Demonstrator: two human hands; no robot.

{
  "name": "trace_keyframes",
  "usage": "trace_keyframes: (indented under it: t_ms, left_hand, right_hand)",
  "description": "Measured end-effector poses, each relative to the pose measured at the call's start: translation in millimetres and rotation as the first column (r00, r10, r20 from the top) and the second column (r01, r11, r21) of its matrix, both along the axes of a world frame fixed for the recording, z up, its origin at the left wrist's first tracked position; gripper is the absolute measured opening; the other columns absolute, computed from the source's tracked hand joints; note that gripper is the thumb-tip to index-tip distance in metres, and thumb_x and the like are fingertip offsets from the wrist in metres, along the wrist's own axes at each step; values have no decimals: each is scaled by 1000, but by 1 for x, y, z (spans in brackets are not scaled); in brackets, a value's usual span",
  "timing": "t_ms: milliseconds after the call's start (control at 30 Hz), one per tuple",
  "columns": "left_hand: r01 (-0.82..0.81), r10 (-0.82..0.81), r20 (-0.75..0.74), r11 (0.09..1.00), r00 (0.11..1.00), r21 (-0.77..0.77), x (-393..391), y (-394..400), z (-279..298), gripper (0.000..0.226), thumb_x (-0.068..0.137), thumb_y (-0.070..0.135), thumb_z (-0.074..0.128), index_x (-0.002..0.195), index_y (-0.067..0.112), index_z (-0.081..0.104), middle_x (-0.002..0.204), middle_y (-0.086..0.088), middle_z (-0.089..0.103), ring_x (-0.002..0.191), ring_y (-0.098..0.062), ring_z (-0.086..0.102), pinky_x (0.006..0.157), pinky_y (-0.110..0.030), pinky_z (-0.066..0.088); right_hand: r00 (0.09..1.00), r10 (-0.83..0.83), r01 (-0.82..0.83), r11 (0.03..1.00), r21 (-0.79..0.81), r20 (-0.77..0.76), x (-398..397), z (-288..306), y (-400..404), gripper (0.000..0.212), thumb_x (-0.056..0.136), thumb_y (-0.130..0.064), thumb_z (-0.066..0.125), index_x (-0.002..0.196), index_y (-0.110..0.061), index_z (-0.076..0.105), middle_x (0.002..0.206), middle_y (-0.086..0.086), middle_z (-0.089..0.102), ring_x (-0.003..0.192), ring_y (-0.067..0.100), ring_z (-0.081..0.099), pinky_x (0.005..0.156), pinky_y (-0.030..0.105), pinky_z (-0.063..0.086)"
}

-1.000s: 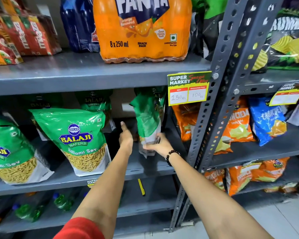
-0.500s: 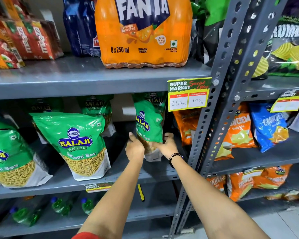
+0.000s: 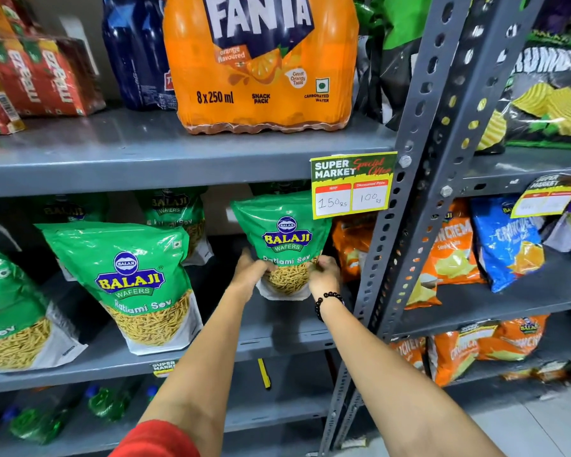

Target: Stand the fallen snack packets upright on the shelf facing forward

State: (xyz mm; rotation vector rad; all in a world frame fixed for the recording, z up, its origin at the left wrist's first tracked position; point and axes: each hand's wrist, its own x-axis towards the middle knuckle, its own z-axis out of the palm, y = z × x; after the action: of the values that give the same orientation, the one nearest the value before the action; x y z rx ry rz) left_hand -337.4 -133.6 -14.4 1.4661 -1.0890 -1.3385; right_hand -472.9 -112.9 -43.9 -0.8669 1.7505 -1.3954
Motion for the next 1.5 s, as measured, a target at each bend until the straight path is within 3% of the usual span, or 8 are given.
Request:
trace_keyframes:
  t_ms: [133, 200, 300, 467, 633, 933, 1267, 1500]
  left_hand:
    - [58, -60, -32, 996, 998, -66, -4, 2, -6, 75, 55, 7, 78, 124, 7, 51, 120, -16, 66, 110, -31, 62, 99, -40, 49]
    - [57, -60, -34, 996, 998, -76, -3, 4, -9, 71, 60, 5, 82, 124, 8, 52, 121, -16, 65, 111, -30, 62, 102, -42, 48]
    - [36, -35, 15, 996, 999, -85, -3, 9, -9, 63, 70, 4, 79, 126, 7, 52, 125, -16, 64, 113, -29, 61, 99, -38, 47]
    - [29, -24, 61, 996, 998, -82, 2, 26, -4, 57, 74, 7, 77, 125, 5, 53, 127, -16, 63, 108, -25, 60, 88, -29, 46]
    - [54, -43, 111, 993, 993, -100, 6, 49, -4, 55, 71, 14, 80, 119, 7, 56, 123, -16, 66, 109, -29, 63, 96, -41, 51]
    - [41, -21, 217, 995, 976, -88, 3, 77, -3, 60, 68, 24, 82, 119, 6, 57, 120, -15, 67, 107, -31, 65, 94, -44, 53]
    - [11, 13, 222, 994, 975, -108, -1, 90, 0, 58, 70, 20, 81, 120, 4, 56, 123, -14, 65, 109, -29, 62, 91, -38, 51]
    - [-24, 70, 296, 988, 953, -155, 6, 111, 16, 85, 75, 28, 77, 143, 2, 33, 147, -17, 43, 135, -30, 41, 107, -41, 38]
  right_hand:
    - [981, 190, -189, 981, -30, 40, -1, 7, 8, 65, 77, 1, 70, 135, -5, 39, 121, 0, 49, 112, 12, 46, 93, 25, 36]
    - [980, 193, -191, 981, -37, 40, 0, 7, 8, 76, 75, -2, 73, 140, -7, 34, 126, -2, 47, 121, 16, 45, 105, 34, 36]
    - [990, 136, -138, 988, -63, -35, 6, 5, 12, 62, 72, -5, 76, 128, -5, 49, 125, 15, 63, 115, 31, 59, 101, 45, 47]
    - [985, 93, -97, 995, -22, -145, 12, 6, 29, 51, 70, -18, 78, 115, -8, 58, 112, 15, 71, 102, 32, 66, 90, 45, 53]
    - [981, 66, -68, 998, -8, -180, 15, 15, 58, 48, 70, -23, 78, 113, -11, 61, 112, 13, 71, 103, 30, 65, 90, 37, 51]
    - [979, 92, -85, 995, 41, -184, 9, 12, 84, 48, 68, -26, 79, 109, -8, 60, 111, 16, 70, 103, 32, 65, 93, 48, 52]
    - [965, 172, -158, 984, 81, -197, 5, 18, 94, 48, 75, -24, 74, 117, -7, 55, 119, 14, 67, 108, 30, 62, 94, 39, 49]
    - [930, 167, -143, 985, 96, -327, 10, 26, 113, 61, 77, -26, 72, 128, -6, 44, 128, 15, 59, 117, 34, 56, 94, 41, 46]
